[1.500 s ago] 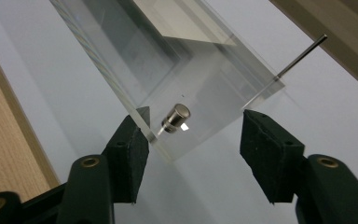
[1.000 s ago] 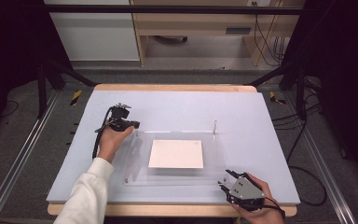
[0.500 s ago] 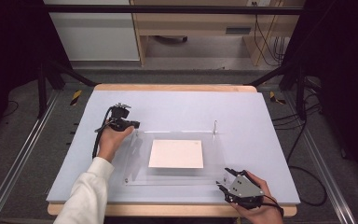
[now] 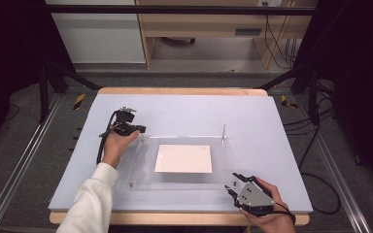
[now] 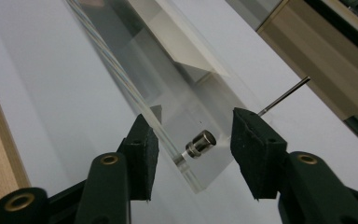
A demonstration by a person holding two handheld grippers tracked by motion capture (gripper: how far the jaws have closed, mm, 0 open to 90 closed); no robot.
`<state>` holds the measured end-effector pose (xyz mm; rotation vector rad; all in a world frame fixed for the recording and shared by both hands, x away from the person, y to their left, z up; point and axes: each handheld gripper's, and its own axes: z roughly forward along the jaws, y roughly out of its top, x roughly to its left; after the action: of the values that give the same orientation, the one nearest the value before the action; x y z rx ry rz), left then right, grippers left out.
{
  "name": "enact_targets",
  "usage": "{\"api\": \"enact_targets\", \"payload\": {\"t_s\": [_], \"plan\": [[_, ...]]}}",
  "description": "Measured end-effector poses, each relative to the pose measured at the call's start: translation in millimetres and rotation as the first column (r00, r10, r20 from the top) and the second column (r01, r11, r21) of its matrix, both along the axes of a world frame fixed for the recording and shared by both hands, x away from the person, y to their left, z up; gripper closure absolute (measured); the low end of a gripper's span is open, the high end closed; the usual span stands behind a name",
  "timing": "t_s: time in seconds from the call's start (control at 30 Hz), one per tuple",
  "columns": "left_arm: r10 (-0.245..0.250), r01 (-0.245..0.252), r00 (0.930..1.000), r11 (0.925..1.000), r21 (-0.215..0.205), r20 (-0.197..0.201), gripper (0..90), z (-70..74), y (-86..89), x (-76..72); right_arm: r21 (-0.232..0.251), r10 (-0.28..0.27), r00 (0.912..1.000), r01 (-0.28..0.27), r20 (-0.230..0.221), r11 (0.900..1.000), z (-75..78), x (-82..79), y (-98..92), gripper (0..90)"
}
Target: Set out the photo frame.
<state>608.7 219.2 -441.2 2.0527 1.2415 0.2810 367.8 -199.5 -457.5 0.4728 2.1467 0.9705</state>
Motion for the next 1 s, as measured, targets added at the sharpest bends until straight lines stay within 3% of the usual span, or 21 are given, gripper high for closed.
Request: {"api": "enact_targets", "payload": {"t_s": [0.1, 0.3, 0.4, 0.47, 0.63, 0.87, 0.93, 1.0], "plan": [[0.005, -0.005, 1.0000, 1.0000, -0.005, 0.001, 84.6, -0.6, 0.3, 0.7, -0.005, 0.000, 0.9997, 0.000, 0.026, 1.000, 4.5, -1.0, 2.4, 56.4], [0.006, -0.006, 0.9999, 0.9999, 0.010, 0.011, 83.3, -1.0, -0.4, 0.5, -0.015, 0.003, 0.9996, -0.003, 0.028, 1.000, 12.8, -1.1, 5.7, 58.7], [0.025, -0.025, 0.9976, 0.9996, 0.013, 0.065, 74.4, 2.9, 2.0, -3.3, -0.021, 0.002, 0.9998, -0.001, 0.021, 1.000, 14.8, -0.7, 6.7, 58.7], [0.030, -0.031, 0.9934, 0.9995, 0.003, 0.111, 68.6, 9.7, 3.5, -8.5, -0.022, 0.002, 0.9998, -0.002, 0.018, 1.000, 16.2, -0.2, 6.8, 58.7], [-0.014, 0.011, 0.9803, 0.9998, 0.015, 0.197, 58.2, 29.2, 5.3, -28.1, -0.016, -0.009, 1.0000, 0.009, 0.003, 1.000, 21.8, 1.5, 7.7, 58.9], [-0.081, 0.079, 0.9610, 0.9967, 0.018, 0.265, 46.7, 53.2, 9.0, -59.8, 0.003, -0.023, 0.9995, 0.023, -0.021, 1.000, 34.6, 5.8, 8.9, 59.9], [-0.087, 0.091, 0.9582, 0.9959, -0.002, 0.273, 43.5, 61.1, 10.6, -68.6, 0.012, -0.025, 0.9992, 0.025, -0.032, 1.000, 38.4, 8.0, 8.4, 59.9], [-0.111, 0.115, 0.9529, 0.9934, 0.005, 0.282, 41.4, 68.7, 10.9, -77.2, 0.023, -0.029, 0.9987, 0.030, -0.042, 0.999, 42.8, 10.6, 8.1, 60.0]]}}
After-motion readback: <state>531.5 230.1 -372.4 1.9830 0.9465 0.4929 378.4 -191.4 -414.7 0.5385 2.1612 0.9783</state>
